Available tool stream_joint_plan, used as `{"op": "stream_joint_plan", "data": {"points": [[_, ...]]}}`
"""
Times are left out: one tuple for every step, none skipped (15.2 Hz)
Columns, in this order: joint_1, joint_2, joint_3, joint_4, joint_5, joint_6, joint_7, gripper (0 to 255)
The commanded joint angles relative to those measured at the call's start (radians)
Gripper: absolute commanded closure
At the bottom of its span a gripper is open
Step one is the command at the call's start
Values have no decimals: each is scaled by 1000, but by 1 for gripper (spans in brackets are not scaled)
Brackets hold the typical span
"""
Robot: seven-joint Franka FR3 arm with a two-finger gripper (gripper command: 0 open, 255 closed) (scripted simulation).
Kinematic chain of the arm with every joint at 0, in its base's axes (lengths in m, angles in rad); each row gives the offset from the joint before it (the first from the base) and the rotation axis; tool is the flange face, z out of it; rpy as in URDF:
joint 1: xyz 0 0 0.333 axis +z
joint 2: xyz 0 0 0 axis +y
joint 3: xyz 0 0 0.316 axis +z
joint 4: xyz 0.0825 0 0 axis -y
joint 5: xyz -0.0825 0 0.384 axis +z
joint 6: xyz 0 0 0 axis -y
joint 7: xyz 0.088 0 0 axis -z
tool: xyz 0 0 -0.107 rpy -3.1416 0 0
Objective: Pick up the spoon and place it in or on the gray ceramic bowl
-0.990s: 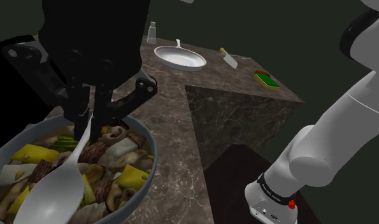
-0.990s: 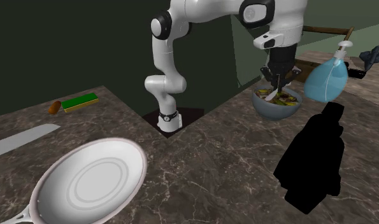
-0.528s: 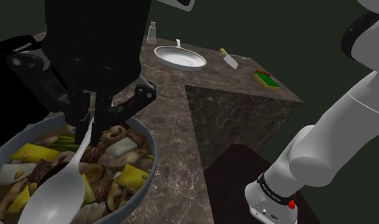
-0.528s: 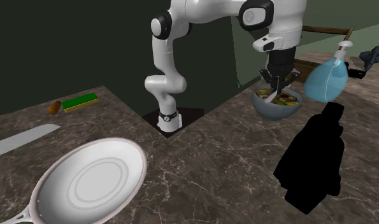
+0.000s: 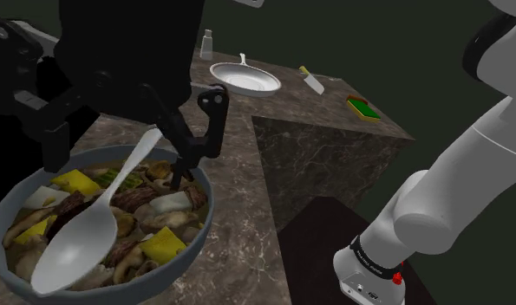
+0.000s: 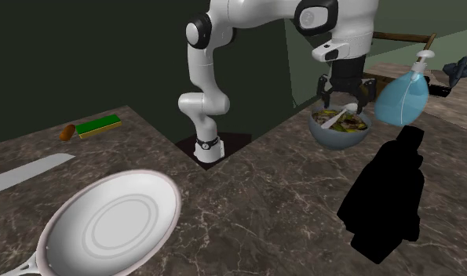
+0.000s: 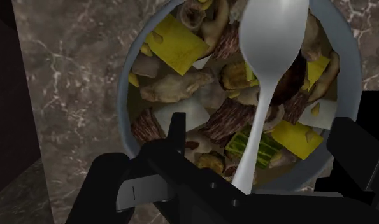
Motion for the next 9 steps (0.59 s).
{"op": "stream_joint_plan", "data": {"points": [[-4,-1,-5,51,1,-53,0,0],[-5,5,-5,89,-5,-87,5,0],[-5,12,-5,121,-11,-114,9,0],[-5,12,-5,121,-11,-114,9,0],[-5,11,-5,120,-10,-114,9,0],[-5,12,-5,121,-10,-114,9,0],[-5,12,-5,121,-11,-114,9,0],[-5,12,-5,121,-11,-114,9,0],[-5,12,-5,121,-11,-114,9,0]]}}
